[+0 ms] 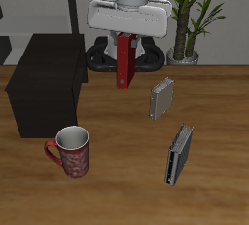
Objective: Place the red book in the top region of the shelf
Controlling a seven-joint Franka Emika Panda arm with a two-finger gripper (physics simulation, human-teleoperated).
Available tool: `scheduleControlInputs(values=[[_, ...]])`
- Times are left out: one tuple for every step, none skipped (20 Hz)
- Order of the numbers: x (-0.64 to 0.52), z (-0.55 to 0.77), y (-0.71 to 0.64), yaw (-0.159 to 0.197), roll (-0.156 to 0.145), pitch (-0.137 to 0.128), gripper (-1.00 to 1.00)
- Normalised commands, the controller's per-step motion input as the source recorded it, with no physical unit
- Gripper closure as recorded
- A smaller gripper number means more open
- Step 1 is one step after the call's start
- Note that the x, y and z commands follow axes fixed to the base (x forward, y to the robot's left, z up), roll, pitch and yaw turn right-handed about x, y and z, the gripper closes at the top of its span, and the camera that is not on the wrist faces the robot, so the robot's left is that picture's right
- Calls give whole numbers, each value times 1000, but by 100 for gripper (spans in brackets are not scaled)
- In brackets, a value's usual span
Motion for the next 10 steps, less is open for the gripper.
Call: scheduleControlInputs(values=[[-439, 162, -157, 45, -45, -44, 100], [-341, 56, -47, -4, -21, -9, 100], [-460, 89, -35, -14, 51, -13, 100], [-495, 80, -71, 63, -27, -64, 100], [-336, 62, -67, 67, 2, -38, 100], [-386, -61, -50, 17, 20, 29, 100], [-287, 8, -40, 42, -36, -34, 100], [-266, -76, 16, 6, 50, 18, 100], [-188, -51, 31, 33, 13, 19, 100], [-379, -55, -35, 39, -60, -40, 100]])
